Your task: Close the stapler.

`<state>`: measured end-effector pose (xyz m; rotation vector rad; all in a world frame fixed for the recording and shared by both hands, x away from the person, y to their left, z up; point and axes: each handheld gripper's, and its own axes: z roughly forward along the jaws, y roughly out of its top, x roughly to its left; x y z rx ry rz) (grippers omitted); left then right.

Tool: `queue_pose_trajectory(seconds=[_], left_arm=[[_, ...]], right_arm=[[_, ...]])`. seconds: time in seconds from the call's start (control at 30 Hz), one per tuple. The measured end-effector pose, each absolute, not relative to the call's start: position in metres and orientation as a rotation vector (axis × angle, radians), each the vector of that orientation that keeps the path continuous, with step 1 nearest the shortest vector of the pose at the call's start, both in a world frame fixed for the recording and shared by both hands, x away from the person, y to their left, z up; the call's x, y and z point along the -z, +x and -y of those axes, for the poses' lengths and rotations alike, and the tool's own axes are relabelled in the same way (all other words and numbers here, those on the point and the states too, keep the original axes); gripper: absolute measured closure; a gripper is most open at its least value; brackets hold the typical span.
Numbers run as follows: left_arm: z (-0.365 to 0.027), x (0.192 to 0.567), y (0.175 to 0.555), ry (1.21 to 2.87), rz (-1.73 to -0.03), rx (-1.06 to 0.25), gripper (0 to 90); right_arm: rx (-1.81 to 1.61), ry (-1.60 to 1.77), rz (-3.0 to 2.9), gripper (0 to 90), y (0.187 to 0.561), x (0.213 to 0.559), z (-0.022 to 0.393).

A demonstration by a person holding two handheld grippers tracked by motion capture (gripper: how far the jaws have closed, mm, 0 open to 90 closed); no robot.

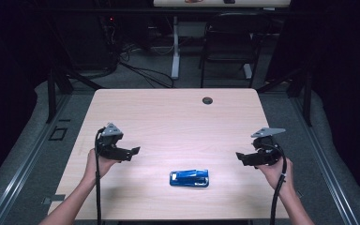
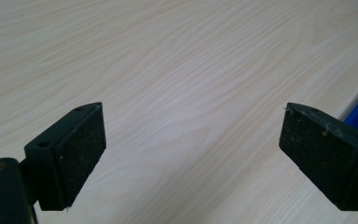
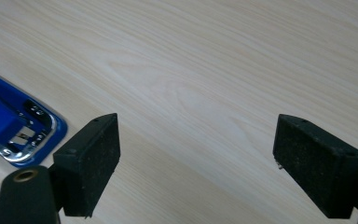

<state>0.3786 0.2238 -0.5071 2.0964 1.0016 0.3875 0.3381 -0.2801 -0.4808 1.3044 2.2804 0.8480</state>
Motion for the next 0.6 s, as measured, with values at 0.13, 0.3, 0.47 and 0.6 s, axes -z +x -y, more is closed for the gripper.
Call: queue_pose_trajectory(seconds=[0.13,0.3,0.47,0.6], left_arm=[[-0.247,0.511,0.376,2.091,-1.089,-0.42,6.9],[-0.272,0.522,0.376,2.059,-1.199,-0.372,5.4],[-0.272,0.524,0.381,2.056,-1.224,-0.36,5.1],[-0.267,0.531,0.384,2.102,-1.211,-0.363,4.4]], right_arm=[[-0.819,1.364,-2.247,12.8,0.335,0.484,0.3],[-0.787,1.429,-2.21,11.6,0.33,0.49,0.321],[-0.75,1.461,-2.21,11.0,0.332,0.497,0.325],[-0.7,1.471,-2.24,8.6,0.335,0.504,0.324]])
